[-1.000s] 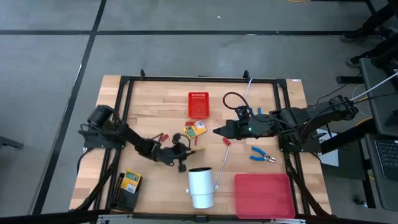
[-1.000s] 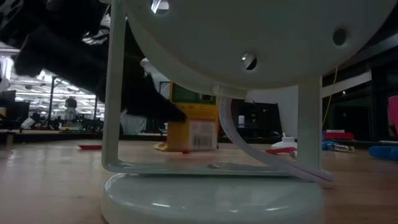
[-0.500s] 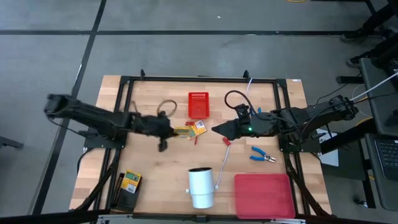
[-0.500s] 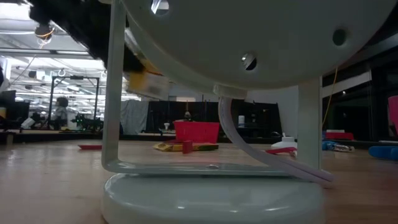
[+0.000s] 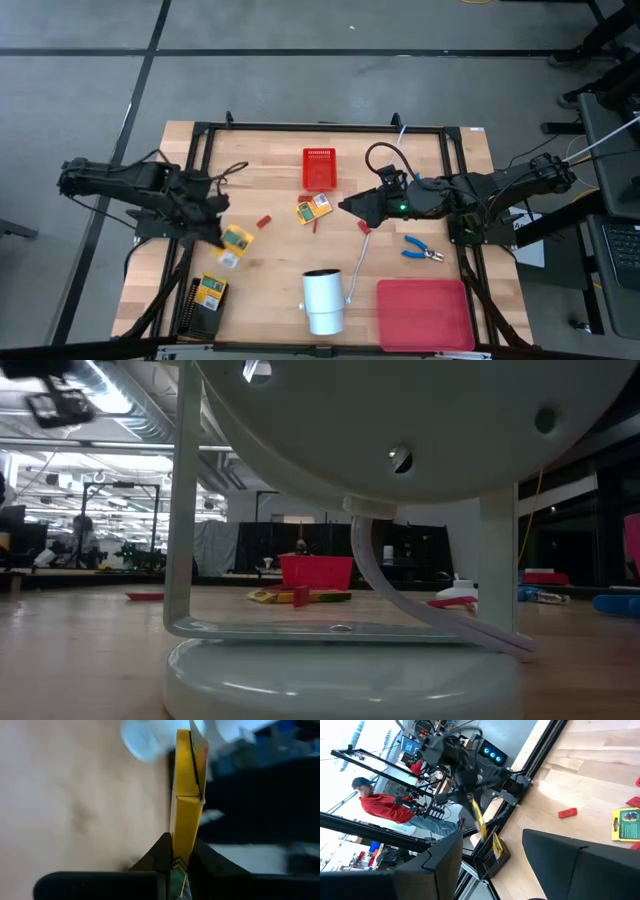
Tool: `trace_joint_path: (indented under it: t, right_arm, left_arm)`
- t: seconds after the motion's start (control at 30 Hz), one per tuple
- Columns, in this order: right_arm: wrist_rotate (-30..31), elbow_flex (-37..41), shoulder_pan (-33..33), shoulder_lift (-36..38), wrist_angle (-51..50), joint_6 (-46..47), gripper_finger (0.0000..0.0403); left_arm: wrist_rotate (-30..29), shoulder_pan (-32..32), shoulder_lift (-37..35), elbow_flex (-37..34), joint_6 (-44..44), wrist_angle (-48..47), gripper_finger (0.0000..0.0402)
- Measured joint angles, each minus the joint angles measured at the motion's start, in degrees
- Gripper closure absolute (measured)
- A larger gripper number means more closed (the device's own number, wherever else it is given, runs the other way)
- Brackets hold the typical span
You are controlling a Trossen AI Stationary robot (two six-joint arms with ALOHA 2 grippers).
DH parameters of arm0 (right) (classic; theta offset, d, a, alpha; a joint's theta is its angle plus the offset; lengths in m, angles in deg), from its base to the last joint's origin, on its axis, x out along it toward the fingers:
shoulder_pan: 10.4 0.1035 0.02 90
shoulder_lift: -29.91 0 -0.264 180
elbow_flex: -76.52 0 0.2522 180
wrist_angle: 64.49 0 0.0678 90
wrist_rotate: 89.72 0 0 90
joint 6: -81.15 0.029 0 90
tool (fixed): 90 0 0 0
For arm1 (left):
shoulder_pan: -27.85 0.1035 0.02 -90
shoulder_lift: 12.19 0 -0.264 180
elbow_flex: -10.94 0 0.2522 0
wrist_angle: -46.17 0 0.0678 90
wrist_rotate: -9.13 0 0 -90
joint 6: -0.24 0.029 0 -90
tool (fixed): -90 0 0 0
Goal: Pick & Place School Supplies
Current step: Put the yellow box crayon into the black bin
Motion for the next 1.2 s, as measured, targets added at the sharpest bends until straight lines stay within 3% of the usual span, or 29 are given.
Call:
trace_joint_path:
  t: [0.1, 0.17, 0.5, 0.77, 1.2]
  right_arm:
    - [0.44, 0.0, 0.0, 0.0, 0.21, -0.39, 0.0191]
    - [0.46, 0.0, 0.0, 0.0, 0.24, -0.44, 0.0191]
    - [4.66, 0.0, 0.89, 0.0, 0.54, -0.29, 0.0191]
    - [6.64, 0.0, 1.29, 0.0, 0.52, 0.01, 0.0191]
    - [7.29, 0.0, 1.29, -0.02, 0.48, 0.28, 0.0191]
  left_arm:
    - [0.28, -5.21, -0.62, -0.04, -5.67, -1.12, 0.0376]
    - [-2.97, -9.34, -1.63, -0.03, -9.95, -0.86, 0.0376]
    - [-29.56, -33.85, -4.66, -0.29, -31.6, 2.37, 0.0376]
    - [-43.36, -49.16, 0.73, -2.76, -42.82, 8.42, 0.0376]
    - [-66.34, -66.99, 13.72, -2.89, -65.49, 14.14, 0.0376]
